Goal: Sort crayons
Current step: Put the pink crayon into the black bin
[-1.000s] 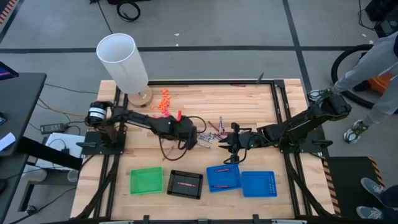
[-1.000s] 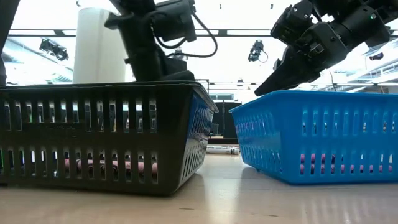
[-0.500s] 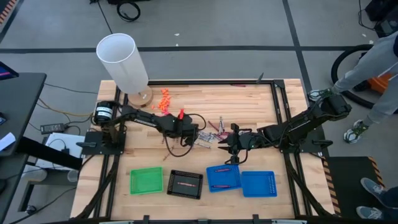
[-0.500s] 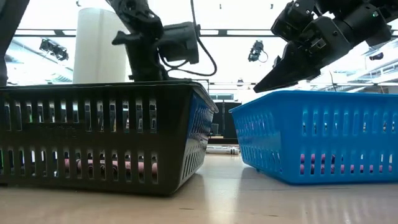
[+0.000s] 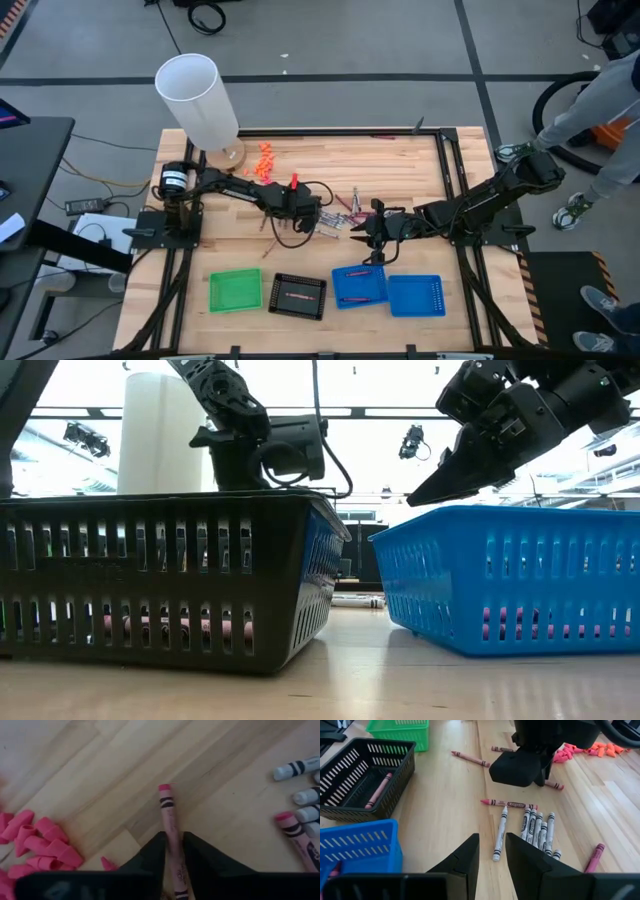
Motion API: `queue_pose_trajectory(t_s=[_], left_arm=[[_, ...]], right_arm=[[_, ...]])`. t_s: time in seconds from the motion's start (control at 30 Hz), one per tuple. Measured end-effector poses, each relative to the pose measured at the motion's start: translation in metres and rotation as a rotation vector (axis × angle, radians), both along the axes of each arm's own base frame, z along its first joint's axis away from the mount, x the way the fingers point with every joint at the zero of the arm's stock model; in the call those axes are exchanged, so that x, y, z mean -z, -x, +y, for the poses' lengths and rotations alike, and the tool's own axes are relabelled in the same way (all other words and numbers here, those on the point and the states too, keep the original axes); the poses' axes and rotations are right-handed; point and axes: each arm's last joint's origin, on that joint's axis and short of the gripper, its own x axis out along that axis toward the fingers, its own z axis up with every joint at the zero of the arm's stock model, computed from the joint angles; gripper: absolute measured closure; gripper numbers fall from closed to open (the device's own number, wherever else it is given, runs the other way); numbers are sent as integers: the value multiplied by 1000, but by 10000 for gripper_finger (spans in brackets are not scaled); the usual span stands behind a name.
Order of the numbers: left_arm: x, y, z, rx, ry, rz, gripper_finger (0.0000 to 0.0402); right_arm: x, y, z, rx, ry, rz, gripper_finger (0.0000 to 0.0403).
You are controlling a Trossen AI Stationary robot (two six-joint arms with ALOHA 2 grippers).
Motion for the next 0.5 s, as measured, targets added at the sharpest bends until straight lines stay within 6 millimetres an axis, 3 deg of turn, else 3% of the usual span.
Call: queue_pose_trajectory(t_s=[0.2,0.5], left_arm=[[0,-2,-2,23,-11,-14,390],[-14,-3,-3,44,15,-66,374]], right_arm=[[0,0,0,0,0,0,298],[0,0,0,0,0,0,298]])
